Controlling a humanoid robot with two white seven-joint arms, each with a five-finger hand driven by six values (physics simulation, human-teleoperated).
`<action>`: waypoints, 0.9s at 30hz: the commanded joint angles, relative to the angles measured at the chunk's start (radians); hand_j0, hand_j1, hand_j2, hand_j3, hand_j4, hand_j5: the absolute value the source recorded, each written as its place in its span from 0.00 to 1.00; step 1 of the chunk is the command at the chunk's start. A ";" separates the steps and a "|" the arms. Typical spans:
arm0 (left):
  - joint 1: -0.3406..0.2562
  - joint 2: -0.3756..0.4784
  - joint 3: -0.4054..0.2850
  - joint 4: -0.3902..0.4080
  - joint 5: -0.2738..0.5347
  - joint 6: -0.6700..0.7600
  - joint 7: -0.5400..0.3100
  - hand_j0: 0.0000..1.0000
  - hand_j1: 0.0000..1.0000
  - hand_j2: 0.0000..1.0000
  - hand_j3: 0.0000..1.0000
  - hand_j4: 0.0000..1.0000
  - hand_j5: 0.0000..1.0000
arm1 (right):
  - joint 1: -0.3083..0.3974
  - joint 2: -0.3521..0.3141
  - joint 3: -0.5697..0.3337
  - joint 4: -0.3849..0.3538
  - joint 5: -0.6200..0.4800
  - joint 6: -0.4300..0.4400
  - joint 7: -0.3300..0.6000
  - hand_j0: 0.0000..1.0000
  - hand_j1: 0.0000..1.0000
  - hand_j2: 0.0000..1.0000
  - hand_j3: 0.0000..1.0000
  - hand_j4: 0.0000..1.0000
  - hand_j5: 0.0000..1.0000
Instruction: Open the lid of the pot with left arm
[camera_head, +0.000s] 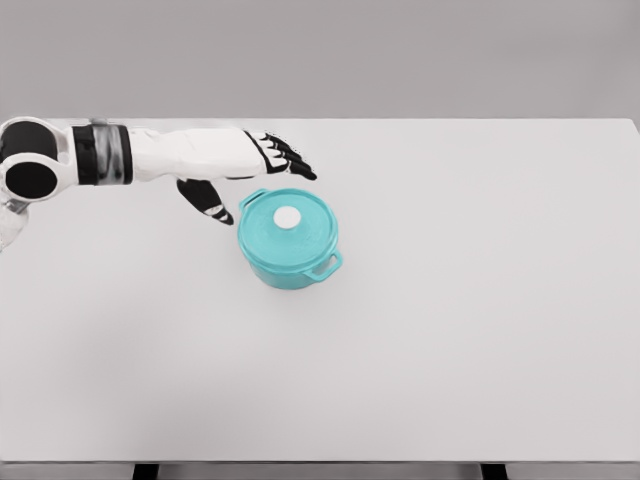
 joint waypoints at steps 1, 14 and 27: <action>-0.002 -0.020 -0.075 0.025 0.021 0.018 0.000 1.00 1.00 1.00 1.00 1.00 1.00 | 0.000 0.000 0.000 0.000 0.000 0.000 0.000 1.00 1.00 1.00 1.00 1.00 1.00; -0.018 -0.078 -0.038 0.047 -0.073 -0.014 0.000 0.98 0.98 0.98 0.98 0.98 0.98 | 0.000 0.000 0.000 0.000 0.000 0.000 0.000 1.00 1.00 1.00 1.00 1.00 1.00; -0.012 -0.101 -0.050 0.085 -0.116 -0.048 0.000 0.83 0.83 0.83 0.83 0.83 0.83 | 0.000 0.000 0.000 0.000 0.000 0.000 0.000 1.00 1.00 1.00 1.00 1.00 1.00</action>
